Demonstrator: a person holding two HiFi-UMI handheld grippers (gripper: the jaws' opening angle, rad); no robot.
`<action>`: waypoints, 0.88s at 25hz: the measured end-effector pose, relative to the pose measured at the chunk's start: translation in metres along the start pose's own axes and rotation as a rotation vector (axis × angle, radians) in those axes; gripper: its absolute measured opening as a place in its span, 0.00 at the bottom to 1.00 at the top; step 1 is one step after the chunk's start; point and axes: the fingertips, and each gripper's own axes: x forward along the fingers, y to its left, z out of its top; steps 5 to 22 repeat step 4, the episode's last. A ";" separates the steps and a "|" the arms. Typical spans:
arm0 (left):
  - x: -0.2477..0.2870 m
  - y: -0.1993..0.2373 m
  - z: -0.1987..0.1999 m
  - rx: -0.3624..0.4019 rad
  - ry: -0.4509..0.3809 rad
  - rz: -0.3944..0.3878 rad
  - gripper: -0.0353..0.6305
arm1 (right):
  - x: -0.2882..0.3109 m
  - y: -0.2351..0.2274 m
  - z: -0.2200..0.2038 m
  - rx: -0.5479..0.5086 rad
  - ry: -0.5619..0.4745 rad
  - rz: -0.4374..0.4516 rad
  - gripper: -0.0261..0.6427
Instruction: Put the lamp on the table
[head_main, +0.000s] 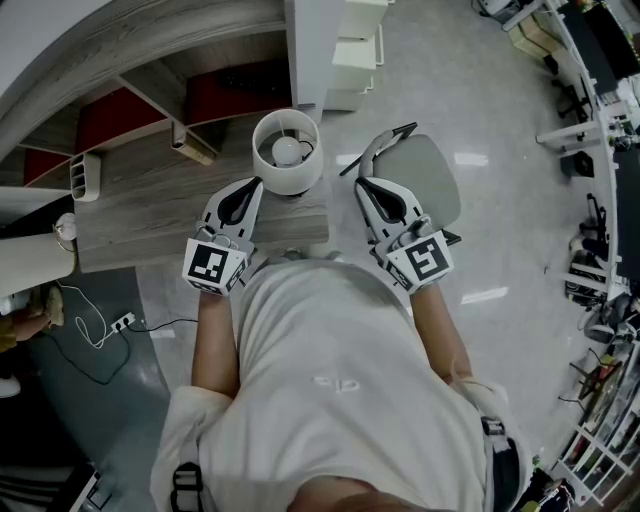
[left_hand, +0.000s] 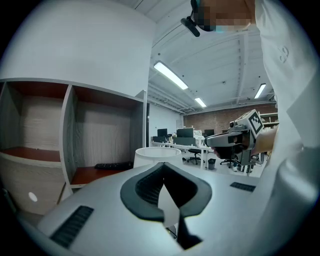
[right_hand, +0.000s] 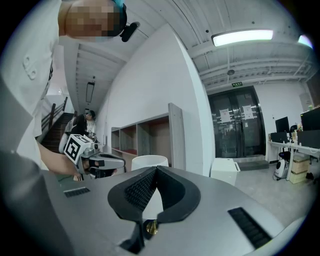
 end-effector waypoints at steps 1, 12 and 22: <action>0.000 0.000 0.000 0.001 0.000 0.000 0.08 | 0.000 0.000 -0.001 0.001 0.000 0.001 0.08; 0.001 0.000 -0.002 0.000 0.001 -0.001 0.08 | 0.000 0.002 -0.004 0.000 -0.001 0.003 0.08; 0.001 0.000 -0.002 0.000 0.001 -0.001 0.08 | 0.000 0.002 -0.004 0.000 -0.001 0.003 0.08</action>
